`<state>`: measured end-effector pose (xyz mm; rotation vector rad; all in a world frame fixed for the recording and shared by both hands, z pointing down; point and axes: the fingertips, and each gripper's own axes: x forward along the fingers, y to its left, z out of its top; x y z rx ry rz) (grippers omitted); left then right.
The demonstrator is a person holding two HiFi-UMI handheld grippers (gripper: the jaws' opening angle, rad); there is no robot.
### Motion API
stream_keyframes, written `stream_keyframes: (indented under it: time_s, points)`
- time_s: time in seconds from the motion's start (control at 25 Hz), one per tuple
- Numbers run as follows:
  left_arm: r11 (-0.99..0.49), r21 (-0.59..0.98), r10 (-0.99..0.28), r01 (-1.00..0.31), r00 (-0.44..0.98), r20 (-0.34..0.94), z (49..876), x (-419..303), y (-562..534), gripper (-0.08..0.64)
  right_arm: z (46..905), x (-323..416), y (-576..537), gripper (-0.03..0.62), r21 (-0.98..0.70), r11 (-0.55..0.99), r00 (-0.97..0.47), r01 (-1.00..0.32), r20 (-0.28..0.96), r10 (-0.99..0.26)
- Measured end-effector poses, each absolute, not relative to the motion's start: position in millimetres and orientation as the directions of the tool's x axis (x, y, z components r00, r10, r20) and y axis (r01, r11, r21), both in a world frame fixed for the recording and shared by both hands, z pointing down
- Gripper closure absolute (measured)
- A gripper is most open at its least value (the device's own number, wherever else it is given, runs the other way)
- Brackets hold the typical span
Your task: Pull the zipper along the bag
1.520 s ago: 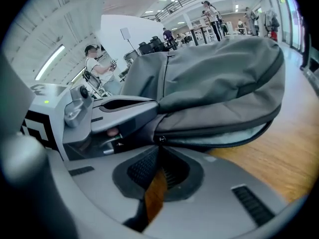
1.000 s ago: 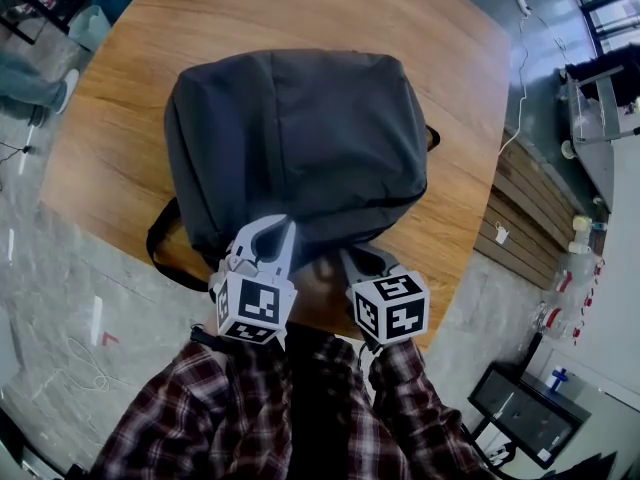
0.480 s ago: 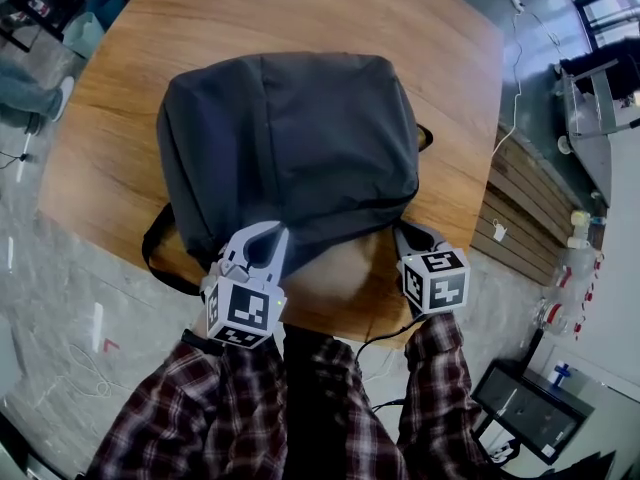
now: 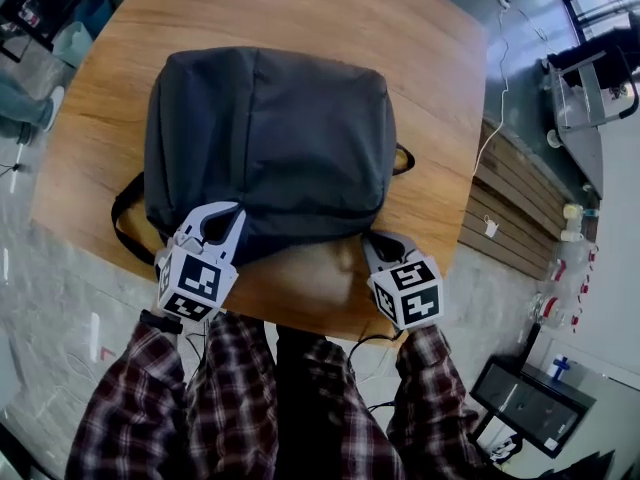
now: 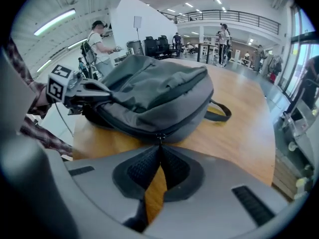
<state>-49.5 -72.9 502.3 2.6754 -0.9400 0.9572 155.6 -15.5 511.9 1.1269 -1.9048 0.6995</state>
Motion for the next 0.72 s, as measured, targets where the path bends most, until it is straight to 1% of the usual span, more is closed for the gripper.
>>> stream_keyframes:
  time_s: [0.12,0.2,0.24,0.28,0.36,0.44,0.52,0.6,0.72]
  points:
    - [-0.734,-0.147,-0.573,-0.663,0.487,0.659,490.4,-71.8,-94.8,0.549,507.3,115.8,2.1,0.577,-0.117,0.489,-0.359,-0.864,0.825,-0.437]
    - [-0.654,-0.179,-0.653,-0.735,0.43,0.623,468.8,-78.2,-104.7,0.549,504.5,86.1,13.3,0.576,-0.162,0.518,-0.414,-0.84,0.807,-0.42]
    - [-0.624,-0.164,-0.681,-0.764,0.429,0.594,456.5,-75.0,-106.4,0.549,503.5,70.2,18.9,0.576,-0.184,0.534,-0.442,-0.825,0.799,-0.407]
    - [-0.609,-0.126,-0.691,-0.783,0.446,0.568,446.2,-67.1,-105.3,0.549,502.9,54.1,24.4,0.577,-0.206,0.551,-0.469,-0.809,0.79,-0.394]
    - [-0.614,-0.005,-0.669,-0.79,0.516,0.535,435.8,-41.7,-97.0,0.549,503.0,23.0,35.0,0.576,-0.245,0.581,-0.517,-0.776,0.774,-0.365]
    - [-0.606,0.141,-0.625,-0.783,0.579,0.523,442.0,-19.5,-85.6,0.549,503.6,-3.8,45.3,0.576,-0.265,0.614,-0.549,-0.744,0.766,-0.335]
    - [-0.558,0.258,-0.599,-0.789,0.598,0.533,461.2,-13.6,-75.5,0.549,504.6,-22.9,54.9,0.575,-0.258,0.65,-0.56,-0.715,0.768,-0.311]
    - [-0.542,0.285,-0.604,-0.791,0.602,0.523,476.4,-16.6,-68.9,0.549,507.6,-30.6,59.9,0.576,-0.242,0.674,-0.558,-0.698,0.774,-0.299]
    - [-0.62,0.222,-0.609,-0.752,0.64,0.468,477.3,-11.4,-59.0,0.549,512.4,-27.2,59.8,0.577,-0.224,0.69,-0.549,-0.689,0.782,-0.294]
